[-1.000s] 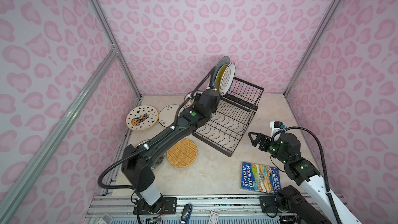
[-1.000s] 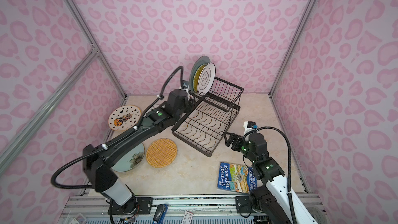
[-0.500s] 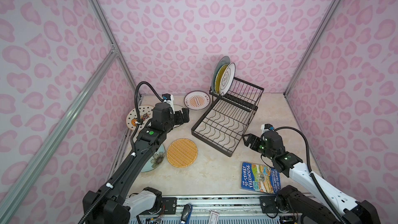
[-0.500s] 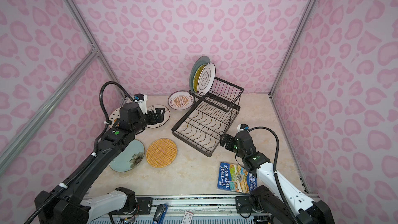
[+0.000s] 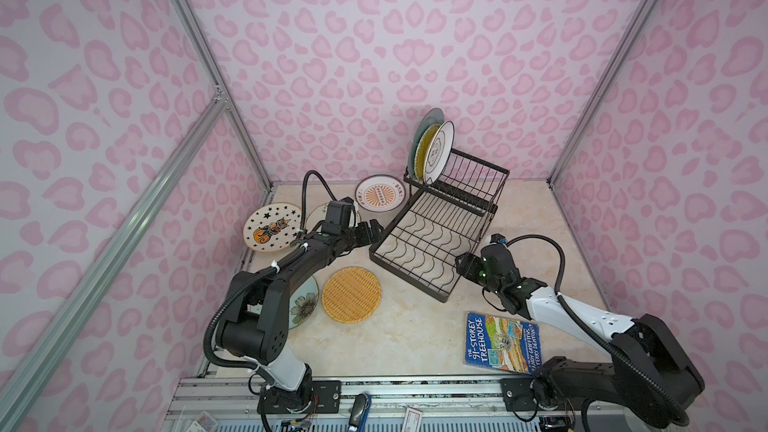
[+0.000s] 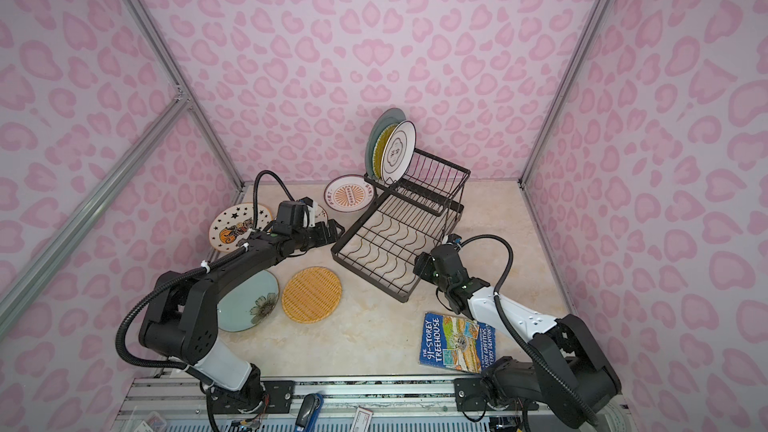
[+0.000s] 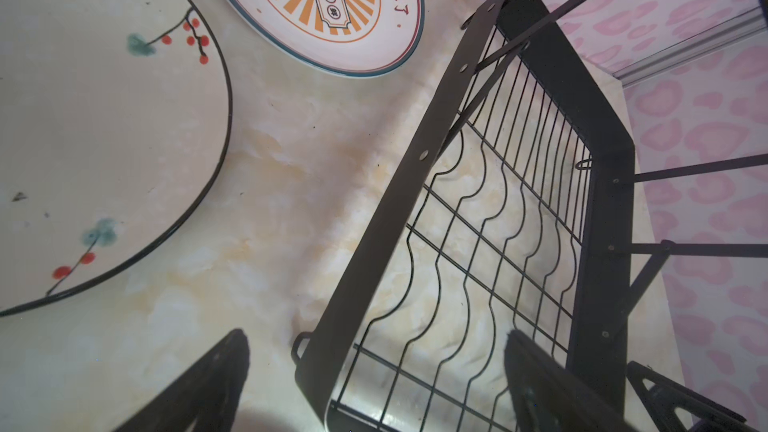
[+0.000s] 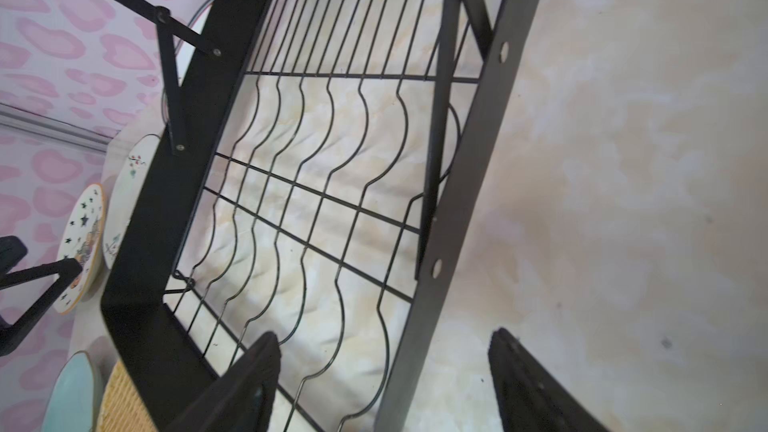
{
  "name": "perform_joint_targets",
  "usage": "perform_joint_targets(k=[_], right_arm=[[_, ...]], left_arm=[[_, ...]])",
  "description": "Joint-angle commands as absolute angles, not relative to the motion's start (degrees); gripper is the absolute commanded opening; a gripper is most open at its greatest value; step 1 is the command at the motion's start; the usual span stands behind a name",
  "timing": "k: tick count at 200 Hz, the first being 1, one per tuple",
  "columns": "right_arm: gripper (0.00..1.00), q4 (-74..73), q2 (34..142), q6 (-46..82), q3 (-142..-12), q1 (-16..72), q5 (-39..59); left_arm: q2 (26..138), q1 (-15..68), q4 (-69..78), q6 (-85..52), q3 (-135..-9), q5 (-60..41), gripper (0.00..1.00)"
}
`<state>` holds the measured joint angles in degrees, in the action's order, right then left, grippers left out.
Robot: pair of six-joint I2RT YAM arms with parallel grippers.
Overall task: Load the plates into the dish rack
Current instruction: 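Release the plate with the left gripper while the right moves toward the rack, then reach the left gripper over the orange sunburst plate while the right withdraws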
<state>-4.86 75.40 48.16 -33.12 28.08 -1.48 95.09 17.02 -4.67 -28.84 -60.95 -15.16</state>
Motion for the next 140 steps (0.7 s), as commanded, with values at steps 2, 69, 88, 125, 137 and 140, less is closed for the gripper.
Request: perform_joint_targets(k=[2, 69, 88, 125, 137, 140], right_arm=[[0.80, -6.4, 77.8, 46.8, -34.0, 28.2, -2.7], [0.83, -7.5, 80.7, 45.2, -34.4, 26.7, 1.0], [0.84, -8.1, 80.7, 43.6, -34.3, 25.7, 3.2], [0.85, -9.5, 81.8, 40.5, -33.8, 23.5, 8.1], [0.85, -9.7, 82.0, 39.7, -33.5, 22.8, 9.2], [0.85, -9.7, 82.0, 39.5, -33.4, 22.5, 9.4]], left_arm=[[98.3, 17.6, -2.0, -28.2, -63.0, -17.9, 0.96], [101.3, 21.3, -3.5, -26.0, -64.1, -19.4, 0.94], [100.8, 22.5, -3.5, -25.9, -63.2, -19.5, 0.93], [99.0, 25.1, -3.2, -26.3, -60.6, -19.5, 0.92], [98.6, 26.0, -2.9, -26.7, -59.9, -19.7, 0.92], [98.5, 26.3, -2.8, -26.8, -59.7, -19.7, 0.91]])
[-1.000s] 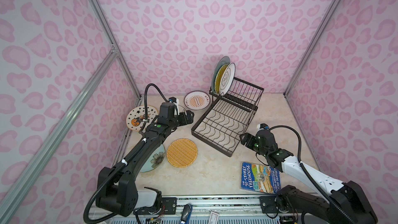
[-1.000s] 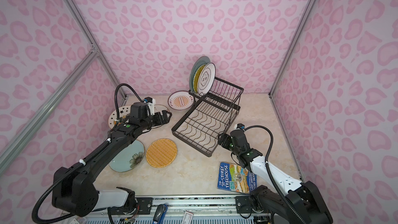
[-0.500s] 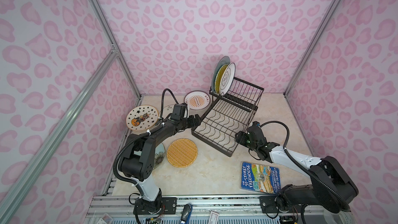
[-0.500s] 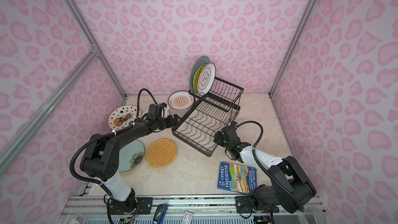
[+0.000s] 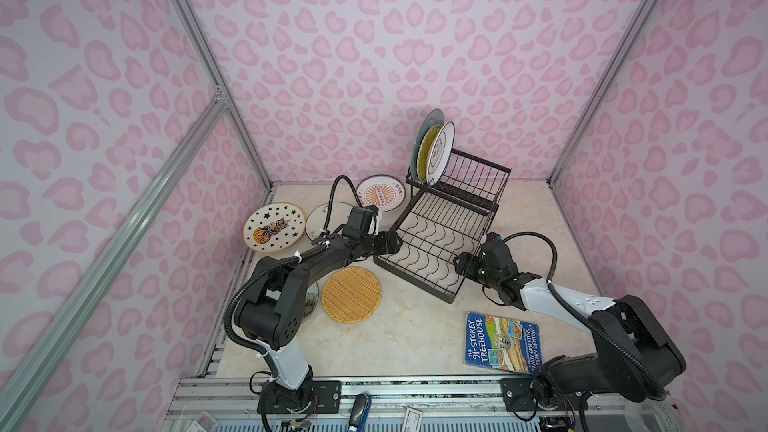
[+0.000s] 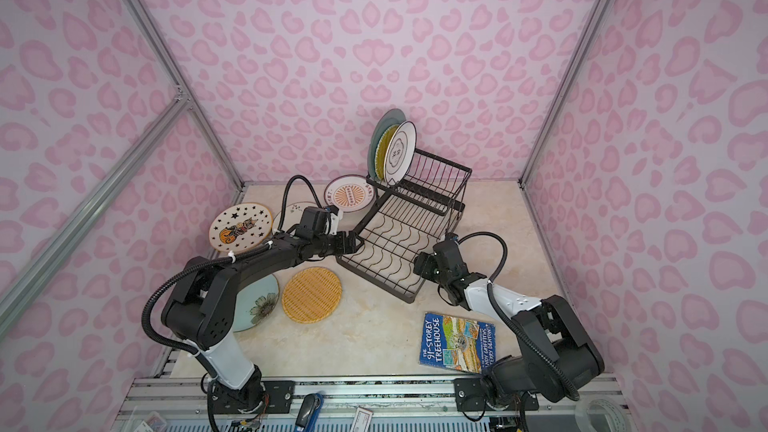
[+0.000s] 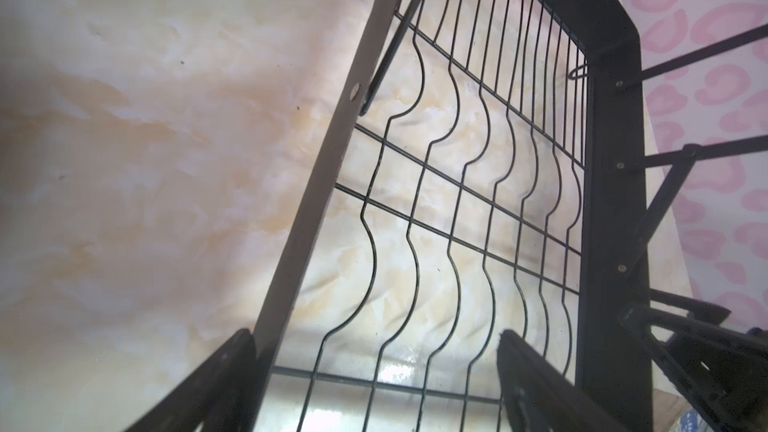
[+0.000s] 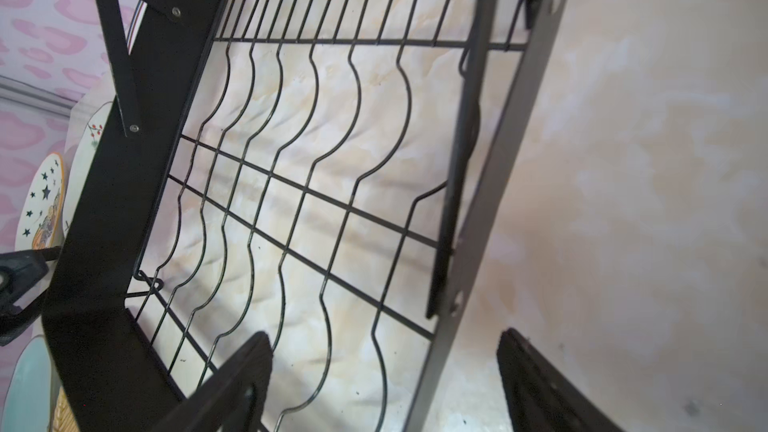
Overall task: Load the plates into the dish rack
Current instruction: 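Reach the left gripper over the orange sunburst plate while the right withdraws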
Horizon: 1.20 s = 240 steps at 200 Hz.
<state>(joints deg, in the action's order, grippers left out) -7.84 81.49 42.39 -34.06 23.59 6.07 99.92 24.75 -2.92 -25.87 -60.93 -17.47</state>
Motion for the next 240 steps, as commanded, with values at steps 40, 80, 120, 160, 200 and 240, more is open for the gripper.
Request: perform_joint_targets(k=[40, 80, 120, 160, 200, 240], right_arm=[[0.85, -6.8, 80.2, 36.8, -32.6, 20.7, 9.8], [0.85, -5.7, 78.4, 31.7, -31.9, 17.2, 13.2], [0.85, -5.8, 79.6, 29.2, -32.3, 12.5, 18.3], [0.85, -3.8, 78.4, 27.6, -31.9, 9.3, 20.9], [0.85, -2.9, 75.9, 26.5, -30.1, 7.8, 21.9], [0.85, -2.2, 75.0, 26.4, -28.8, 6.6, 22.2]], left_arm=[[96.8, 30.3, -2.2, -28.7, -57.0, -17.6, 0.90], [96.0, 33.1, -1.0, -30.5, -55.0, -16.5, 0.90], [95.4, 35.4, 0.0, -32.4, -54.0, -15.3, 0.89], [94.2, 38.9, 0.6, -34.0, -52.5, -13.8, 0.89], [93.3, 42.7, 1.0, -35.4, -51.1, -12.2, 0.89], [92.4, 45.4, 1.2, -37.0, -50.5, -10.5, 0.89]])
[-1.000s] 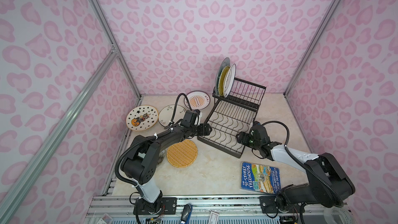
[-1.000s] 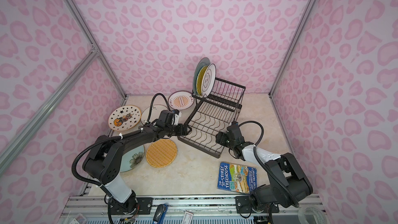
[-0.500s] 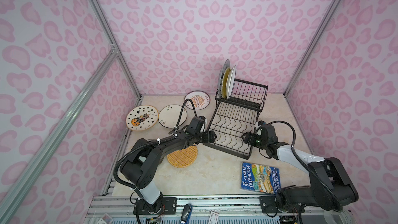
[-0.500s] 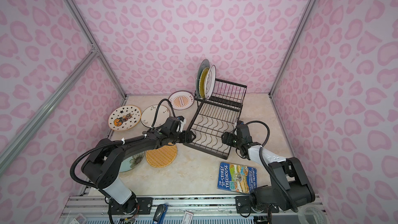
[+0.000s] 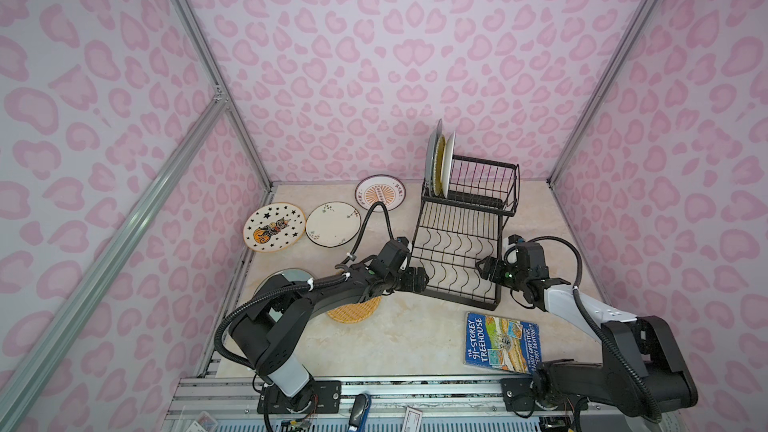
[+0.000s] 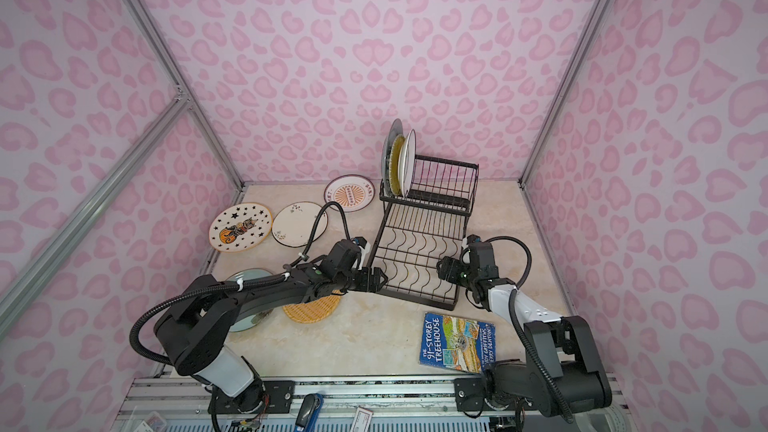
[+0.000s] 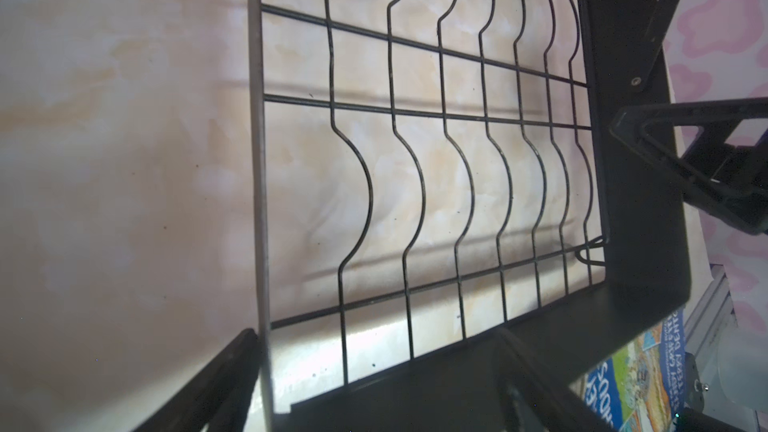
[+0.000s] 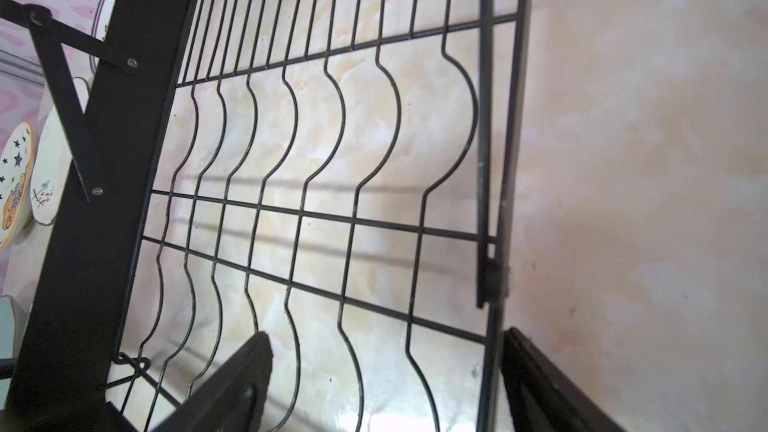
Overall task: Load the plates into the dish rack
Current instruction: 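Reach the left gripper over the orange sunburst plate while the right withdraws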
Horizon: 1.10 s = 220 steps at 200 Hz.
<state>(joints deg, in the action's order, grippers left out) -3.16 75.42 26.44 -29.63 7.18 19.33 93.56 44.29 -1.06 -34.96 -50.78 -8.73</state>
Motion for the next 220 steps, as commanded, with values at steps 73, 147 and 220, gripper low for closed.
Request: perform_joint_targets(k=[73, 147, 220], right_arm=[[0.88, -1.2, 70.3, 28.5, -29.6, 3.1, 19.7], [0.97, 4.3, 57.9, 30.6, -32.2, 4.9, 17.6], [0.97, -2.2, 46.3, 20.3, -30.7, 27.8, 3.8]], left_arm=[[82.7, 45.4, -8.8, -37.9, -55.1, -0.8, 0.96], [63.7, 32.7, -20.4, -42.6, -56.3, -1.2, 0.97], [87.4, 22.6, -11.6, -62.2, -66.0, -8.4, 0.90]])
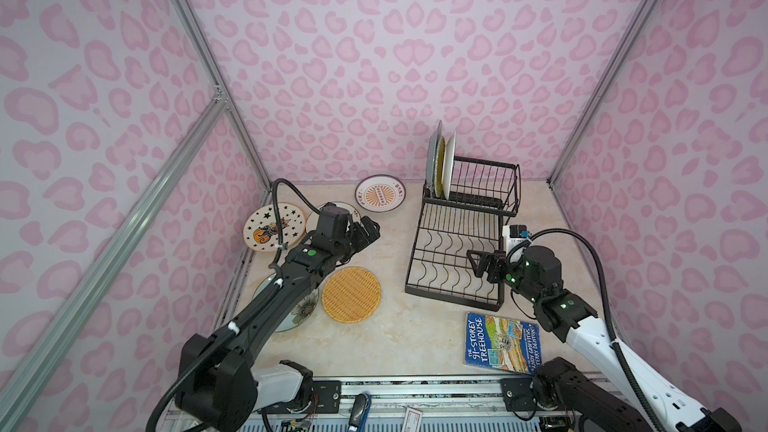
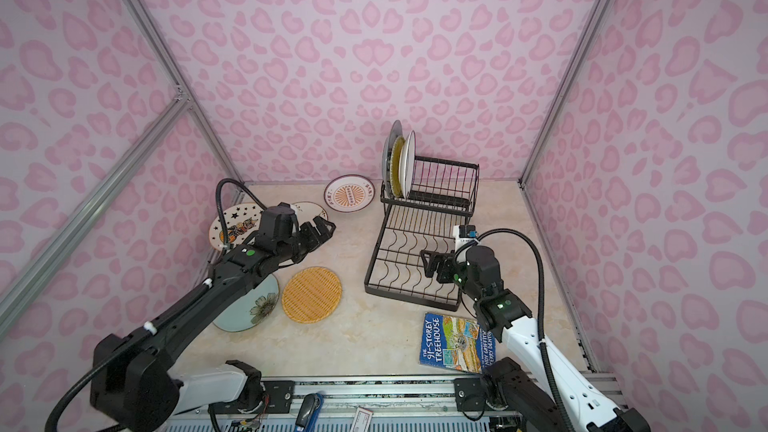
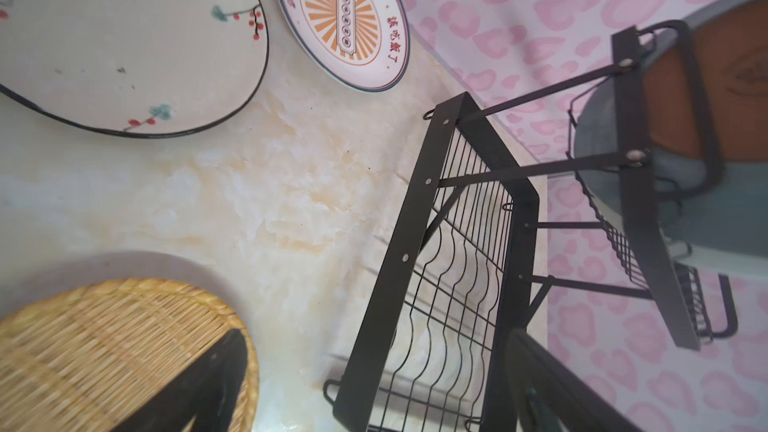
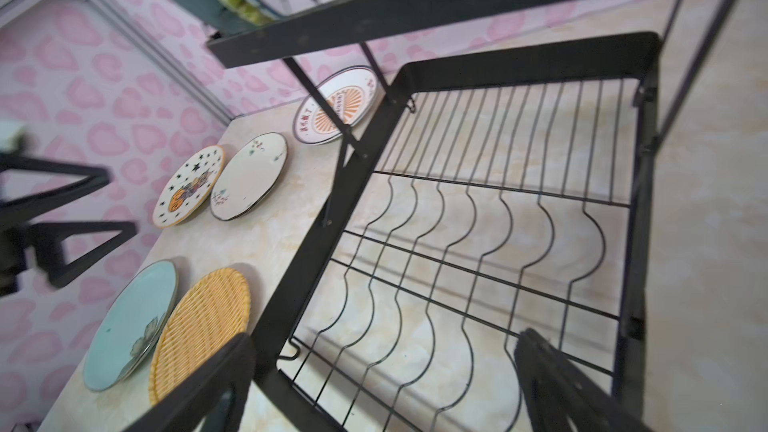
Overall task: Load the plates into the dish rack
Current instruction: 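Reach the left gripper over the orange sunburst plate while the right withdraws, then grasp the orange sunburst plate's rim with the left gripper and lift it upright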
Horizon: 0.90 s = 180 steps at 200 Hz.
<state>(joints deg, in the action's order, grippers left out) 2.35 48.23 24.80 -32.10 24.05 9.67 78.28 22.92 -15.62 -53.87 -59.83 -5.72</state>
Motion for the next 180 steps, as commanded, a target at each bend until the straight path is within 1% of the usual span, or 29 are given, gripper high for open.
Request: perform_joint_targets(k=[1, 39, 57, 84, 110, 134, 180], right_arm=[[0.97, -2.3, 46.2, 20.2, -30.7, 28.0, 3.8], [0.97, -2.5, 43.3, 20.2, -29.5, 29.1, 7.1], [0.97, -1.9, 41.6, 20.4, -29.0, 29.2, 8.3], [0.97, -0.9, 38.9, 20.5, -28.0, 29.3, 9.2], [0.97, 0.3, 36.7, 20.6, -27.4, 29.3, 9.2], [0.98, 1.1, 34.9, 20.4, -26.9, 29.3, 8.8], [0.98, 1.7, 33.9, 19.8, -26.9, 29.3, 9.2]], left_arm=[[88.0, 22.6, -11.5, -62.4, -66.3, -8.5, 0.89], [105.1, 21.0, -6.5, -72.8, -74.9, -6.3, 0.75], [110.5, 20.2, -5.4, -75.1, -79.4, -4.0, 0.71], [117.7, 19.0, -4.9, -77.5, -84.6, -2.5, 0.70], [122.4, 18.1, -2.5, -79.4, -87.4, -2.7, 0.66], [125.5, 17.7, -2.4, -80.5, -90.1, -1.8, 0.64], [130.5, 17.0, 0.5, -82.3, -93.4, -1.9, 0.58]])
